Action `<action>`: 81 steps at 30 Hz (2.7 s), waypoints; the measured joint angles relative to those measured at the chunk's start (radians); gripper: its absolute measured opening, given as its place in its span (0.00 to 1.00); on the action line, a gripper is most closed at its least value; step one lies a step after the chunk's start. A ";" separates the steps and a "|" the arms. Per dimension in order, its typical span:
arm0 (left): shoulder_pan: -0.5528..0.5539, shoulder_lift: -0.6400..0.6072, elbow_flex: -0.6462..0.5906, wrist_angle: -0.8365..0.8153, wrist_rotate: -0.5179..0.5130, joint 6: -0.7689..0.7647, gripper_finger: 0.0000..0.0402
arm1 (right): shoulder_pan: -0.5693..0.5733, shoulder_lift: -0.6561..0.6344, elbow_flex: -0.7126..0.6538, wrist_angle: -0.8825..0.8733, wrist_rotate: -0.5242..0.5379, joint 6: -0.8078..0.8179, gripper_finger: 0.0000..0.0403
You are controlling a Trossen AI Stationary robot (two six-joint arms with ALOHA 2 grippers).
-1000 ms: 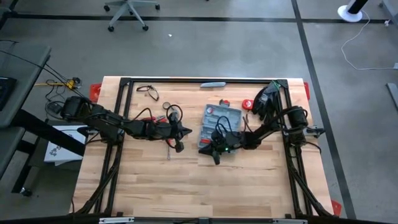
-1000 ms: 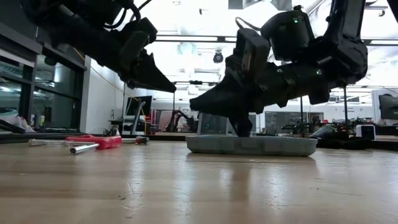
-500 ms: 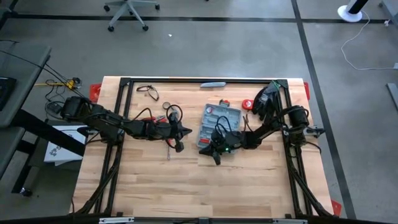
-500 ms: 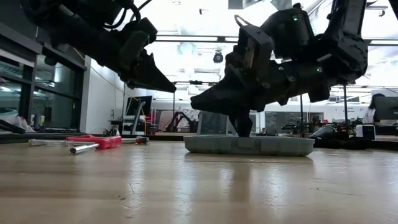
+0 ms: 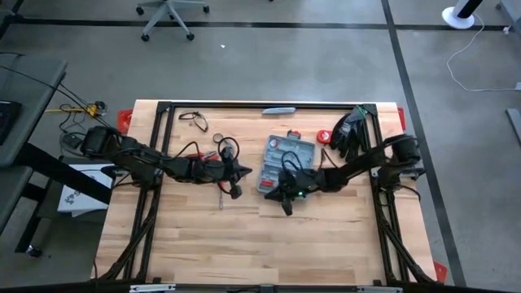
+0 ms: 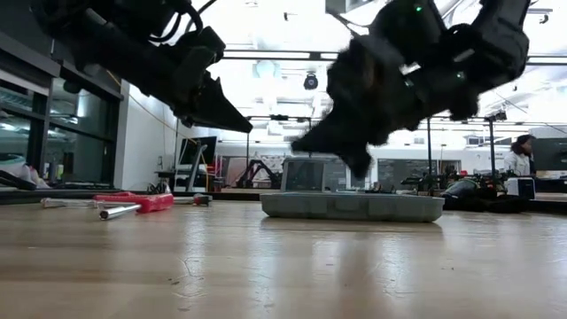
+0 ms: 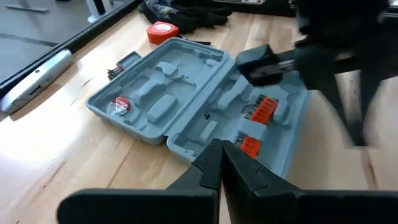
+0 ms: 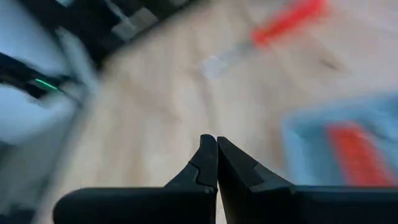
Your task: Prefit tool cases
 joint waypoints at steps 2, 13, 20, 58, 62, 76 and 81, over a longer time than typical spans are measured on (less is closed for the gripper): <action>0.001 0.023 0.000 0.036 -0.024 0.014 0.00 | 0.000 -0.064 0.000 -0.149 0.062 -0.020 0.00; 0.063 0.241 0.002 0.177 0.027 0.004 0.00 | 0.036 -0.310 0.002 -0.754 0.380 -0.030 0.00; 0.080 0.305 0.001 0.195 0.088 -0.010 0.00 | 0.050 -0.432 0.002 -1.109 0.475 0.115 0.00; 0.046 0.308 -0.002 0.097 0.233 -0.140 0.00 | 0.033 -0.156 -0.004 -0.919 0.546 0.154 0.00; 0.035 0.298 -0.001 0.070 0.234 -0.122 0.00 | 0.013 -0.156 0.000 -0.913 0.538 0.145 0.00; 0.037 0.016 0.003 -0.204 0.115 -0.034 0.00 | 0.013 -0.158 0.004 -0.961 0.548 0.133 0.00; 0.037 -0.068 0.003 -0.416 0.046 -0.044 0.00 | 0.014 -0.158 0.004 -0.966 0.551 0.119 0.00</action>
